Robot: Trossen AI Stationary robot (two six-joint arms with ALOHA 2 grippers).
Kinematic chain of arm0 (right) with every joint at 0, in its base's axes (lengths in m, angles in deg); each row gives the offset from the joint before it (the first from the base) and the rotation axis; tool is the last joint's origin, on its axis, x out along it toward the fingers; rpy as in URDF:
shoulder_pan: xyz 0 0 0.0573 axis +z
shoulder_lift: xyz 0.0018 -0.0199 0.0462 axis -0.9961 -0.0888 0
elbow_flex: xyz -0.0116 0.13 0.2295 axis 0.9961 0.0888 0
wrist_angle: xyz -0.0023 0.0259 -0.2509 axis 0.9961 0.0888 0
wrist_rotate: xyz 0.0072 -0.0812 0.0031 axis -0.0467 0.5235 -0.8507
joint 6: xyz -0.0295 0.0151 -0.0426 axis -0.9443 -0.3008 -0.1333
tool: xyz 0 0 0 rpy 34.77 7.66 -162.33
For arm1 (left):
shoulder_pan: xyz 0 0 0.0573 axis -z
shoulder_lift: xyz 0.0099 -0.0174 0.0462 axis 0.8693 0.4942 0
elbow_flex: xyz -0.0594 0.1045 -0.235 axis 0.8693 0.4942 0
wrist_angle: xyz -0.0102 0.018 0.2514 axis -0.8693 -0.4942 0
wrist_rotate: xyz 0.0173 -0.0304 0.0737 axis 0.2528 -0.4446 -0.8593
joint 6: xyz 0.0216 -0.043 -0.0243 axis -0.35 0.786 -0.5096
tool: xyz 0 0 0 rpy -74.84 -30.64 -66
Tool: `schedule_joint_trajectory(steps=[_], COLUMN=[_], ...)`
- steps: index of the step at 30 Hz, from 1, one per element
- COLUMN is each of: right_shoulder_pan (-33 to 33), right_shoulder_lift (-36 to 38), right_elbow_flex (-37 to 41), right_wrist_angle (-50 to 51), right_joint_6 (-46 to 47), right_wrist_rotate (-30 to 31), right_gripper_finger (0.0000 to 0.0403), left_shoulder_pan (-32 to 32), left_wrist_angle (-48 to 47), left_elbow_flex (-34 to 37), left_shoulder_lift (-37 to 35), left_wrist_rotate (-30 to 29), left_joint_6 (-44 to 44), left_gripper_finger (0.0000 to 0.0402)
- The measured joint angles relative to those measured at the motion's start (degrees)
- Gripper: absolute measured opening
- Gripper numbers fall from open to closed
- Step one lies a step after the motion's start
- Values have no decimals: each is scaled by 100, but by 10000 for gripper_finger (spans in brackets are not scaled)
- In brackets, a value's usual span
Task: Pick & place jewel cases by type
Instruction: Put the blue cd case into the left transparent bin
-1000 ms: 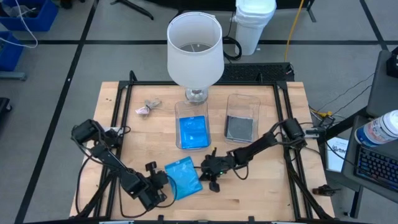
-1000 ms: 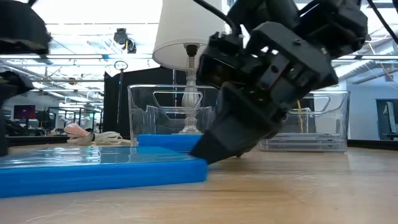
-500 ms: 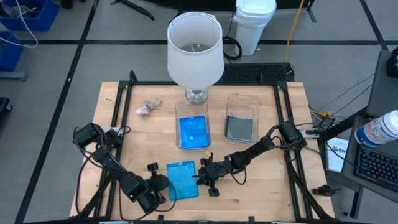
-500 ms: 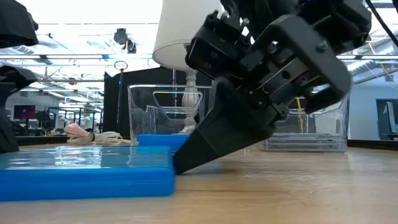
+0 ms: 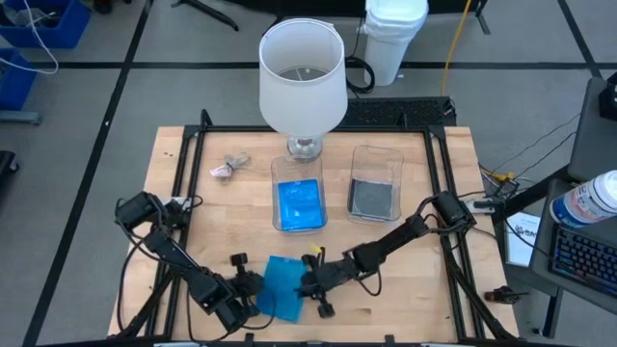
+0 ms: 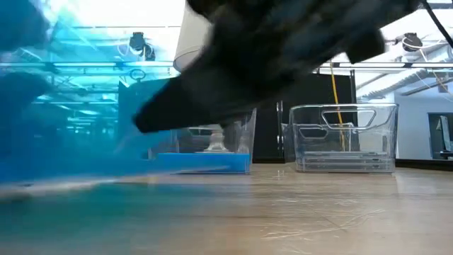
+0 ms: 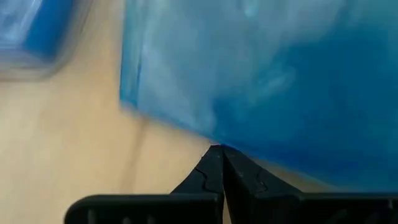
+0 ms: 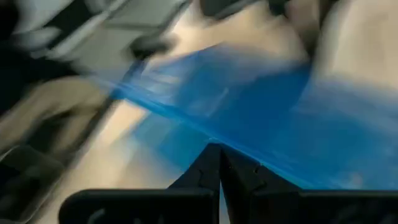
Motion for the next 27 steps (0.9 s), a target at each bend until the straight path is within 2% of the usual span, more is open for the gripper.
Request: schedule_joint_trajectory(steps=[4, 8, 16, 24, 27], right_shoulder_pan=[-112, -99, -122, -83, -36], right_shoulder_lift=[-21, -12, -8, -8, 1], right_elbow_flex=[4, 21, 43, 47, 47], right_wrist_angle=[172, 326, 272, 130, 100], right_joint_6=[-11, 80, 83, 121, 74], right_wrist_rotate=[402, 224, 215, 135, -285], right_gripper_finger=[0, 0, 0, 2, 9], left_shoulder_pan=[-31, -77, -103, -68, -70], left_wrist_angle=[264, 595, 531, 514, 510], left_elbow_flex=[-46, -40, -35, -31, -29], left_shoulder_lift=[-24, -22, -22, -22, -22], left_wrist_rotate=[-147, -39, 53, 120, 120], left_joint_6=[-132, -457, -494, -518, -520], left_gripper_finger=[9, 16, 4, 33, 34])
